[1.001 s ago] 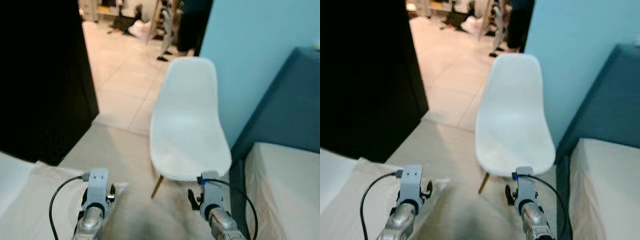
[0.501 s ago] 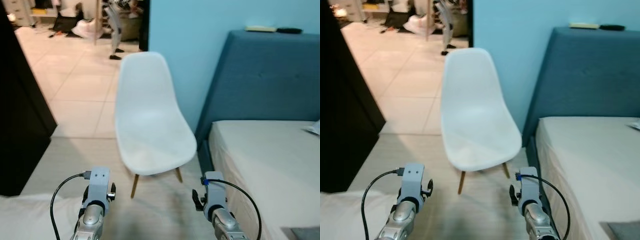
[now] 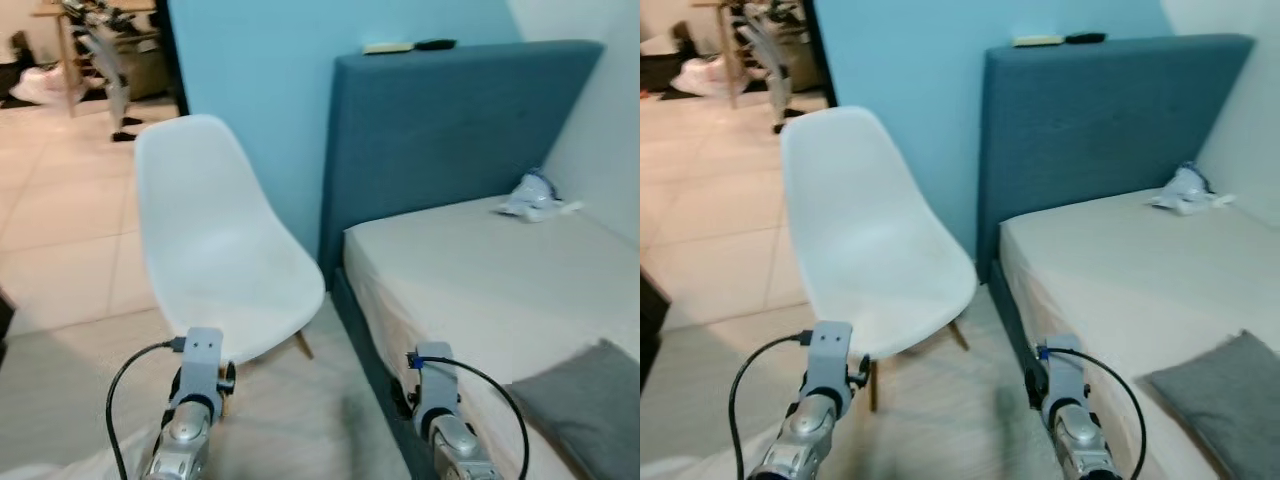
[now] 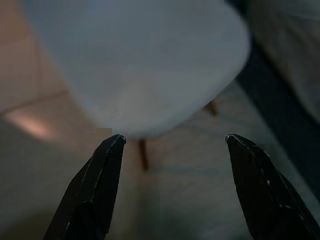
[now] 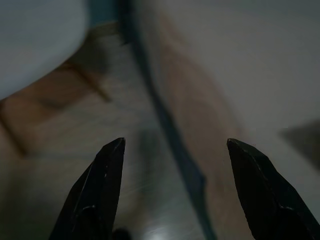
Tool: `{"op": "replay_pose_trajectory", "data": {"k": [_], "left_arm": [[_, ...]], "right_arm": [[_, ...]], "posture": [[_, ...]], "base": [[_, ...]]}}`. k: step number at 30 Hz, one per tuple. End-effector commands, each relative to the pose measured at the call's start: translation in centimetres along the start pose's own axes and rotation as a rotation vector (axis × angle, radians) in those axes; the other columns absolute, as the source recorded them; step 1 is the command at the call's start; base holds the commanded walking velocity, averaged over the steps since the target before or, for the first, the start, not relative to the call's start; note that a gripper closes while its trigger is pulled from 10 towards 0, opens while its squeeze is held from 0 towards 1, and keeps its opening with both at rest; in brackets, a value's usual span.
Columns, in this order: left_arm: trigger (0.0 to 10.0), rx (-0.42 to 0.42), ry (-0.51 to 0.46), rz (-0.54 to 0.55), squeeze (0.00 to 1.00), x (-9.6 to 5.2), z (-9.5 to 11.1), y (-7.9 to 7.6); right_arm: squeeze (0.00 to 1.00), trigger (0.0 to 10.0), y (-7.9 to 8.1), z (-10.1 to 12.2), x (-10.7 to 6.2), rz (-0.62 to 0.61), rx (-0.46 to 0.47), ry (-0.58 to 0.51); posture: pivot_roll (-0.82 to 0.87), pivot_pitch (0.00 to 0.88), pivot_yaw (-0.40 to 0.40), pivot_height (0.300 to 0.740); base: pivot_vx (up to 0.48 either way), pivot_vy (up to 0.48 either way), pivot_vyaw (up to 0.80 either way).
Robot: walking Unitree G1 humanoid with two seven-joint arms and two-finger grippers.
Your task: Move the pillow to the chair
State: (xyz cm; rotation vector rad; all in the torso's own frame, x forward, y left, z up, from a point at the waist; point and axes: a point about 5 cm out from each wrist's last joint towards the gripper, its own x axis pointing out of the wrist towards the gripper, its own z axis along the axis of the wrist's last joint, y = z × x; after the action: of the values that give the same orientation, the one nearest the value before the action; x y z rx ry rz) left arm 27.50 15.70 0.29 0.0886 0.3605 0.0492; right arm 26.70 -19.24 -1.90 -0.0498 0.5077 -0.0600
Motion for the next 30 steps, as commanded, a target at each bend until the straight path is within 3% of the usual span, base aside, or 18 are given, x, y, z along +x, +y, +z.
{"op": "replay_pose_trajectory", "data": {"k": [1, 30], "left_arm": [[10.0, -0.01, 0.023, 0.005, 0.0, -0.36, -0.8, 0.08], [10.0, -0.013, 0.033, -0.017, 0.0, -0.58, -1.45, -0.83]], "right_arm": [[0.0, 10.0, 0.3, -0.6, -0.2, 0.001, 0.013, 0.018], [0.0, 10.0, -0.53, -1.26, -0.62, -0.011, -0.006, 0.029]], "posture": [[0.01, 0.031, -0.009, 0.74], [-0.02, 0.027, -0.006, 0.74]], "base": [[0.0, 0.0, -0.8], [0.0, 0.0, -0.8]]}}
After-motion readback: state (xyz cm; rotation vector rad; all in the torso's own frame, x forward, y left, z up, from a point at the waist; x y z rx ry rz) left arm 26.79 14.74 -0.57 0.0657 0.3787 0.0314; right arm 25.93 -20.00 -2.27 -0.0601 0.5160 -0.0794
